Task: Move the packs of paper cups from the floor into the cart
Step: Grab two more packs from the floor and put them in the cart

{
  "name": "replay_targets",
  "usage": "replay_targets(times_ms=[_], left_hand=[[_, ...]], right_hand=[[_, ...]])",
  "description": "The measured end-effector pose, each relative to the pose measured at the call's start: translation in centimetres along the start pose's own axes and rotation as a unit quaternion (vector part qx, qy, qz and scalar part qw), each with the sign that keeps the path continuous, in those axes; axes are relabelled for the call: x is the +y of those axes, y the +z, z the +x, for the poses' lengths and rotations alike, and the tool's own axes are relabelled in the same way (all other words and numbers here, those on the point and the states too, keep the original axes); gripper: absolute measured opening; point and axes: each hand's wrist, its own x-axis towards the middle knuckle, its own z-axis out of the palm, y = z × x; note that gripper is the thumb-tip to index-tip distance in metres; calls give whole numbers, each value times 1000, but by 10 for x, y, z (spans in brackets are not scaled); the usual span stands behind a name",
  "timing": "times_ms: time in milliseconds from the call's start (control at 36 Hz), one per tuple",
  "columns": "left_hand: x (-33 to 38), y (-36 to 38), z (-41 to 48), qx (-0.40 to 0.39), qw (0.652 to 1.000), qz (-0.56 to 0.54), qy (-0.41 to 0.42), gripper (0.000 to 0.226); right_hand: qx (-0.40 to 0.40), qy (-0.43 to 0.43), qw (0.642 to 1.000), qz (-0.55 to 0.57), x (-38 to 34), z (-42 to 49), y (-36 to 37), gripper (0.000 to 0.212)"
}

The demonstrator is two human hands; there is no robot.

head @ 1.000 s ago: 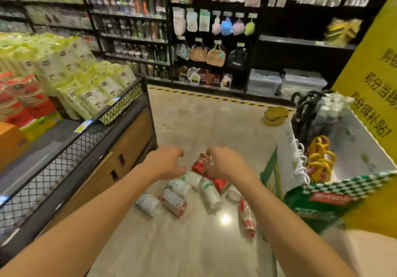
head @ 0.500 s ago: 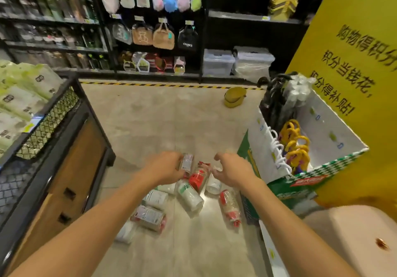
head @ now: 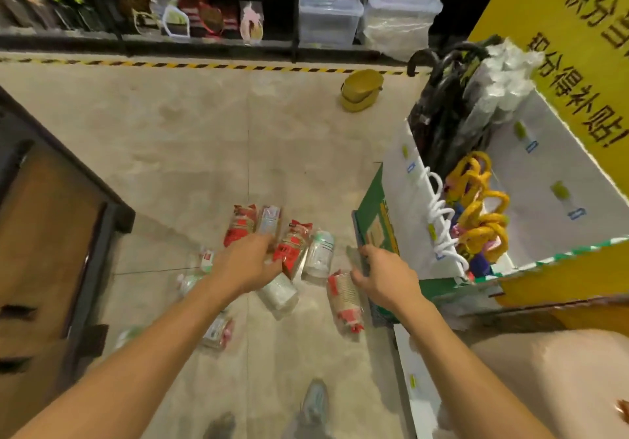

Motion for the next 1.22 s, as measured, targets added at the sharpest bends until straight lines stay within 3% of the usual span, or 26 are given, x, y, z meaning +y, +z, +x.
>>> replay_targets(times_ms=[111,250,333,389,472,528,639,722,861,889,1028,1167,1222], left_hand=[[-20,58,59,38,993,-52,-102,41],[-74,155,138,27,971,-96,-216,61],[-105,215,188,21,956,-135,-259,61],[-125,254,218,23,944,-164,-285,59],[-154,307,263,31,922,-214,-321,58],[-174,341,293,46,909,-238,-339,61],[-215,401,353,107,878,-289,-365,81],[-238,436,391,111,853,-280,-427,106],[-290,492,433,123,802,-340,-475,158],[-296,501,437,125,798,-352,-473,159],[-312,537,444,202,790,-338,-470,114],[-320,532,432,228,791,-361,-437,113],[-310,523,420,226,806,-360,-412,102]], right_hand=[[-17,36,998,40,35,61,55,49],[-28,74,993,87,75,135,146,49],[-32,105,988,108,102,180,208,57],[-41,123,985,118,118,211,248,70],[-44,143,979,135,145,258,310,108],[-50,156,977,136,167,290,354,106],[-33,160,976,142,199,346,426,85],[-4,173,977,125,214,383,465,82],[38,216,966,133,218,428,509,121],[47,225,965,130,219,434,517,130],[89,239,965,68,233,445,542,137],[107,232,965,60,236,440,539,128],[106,234,963,85,236,435,532,126]])
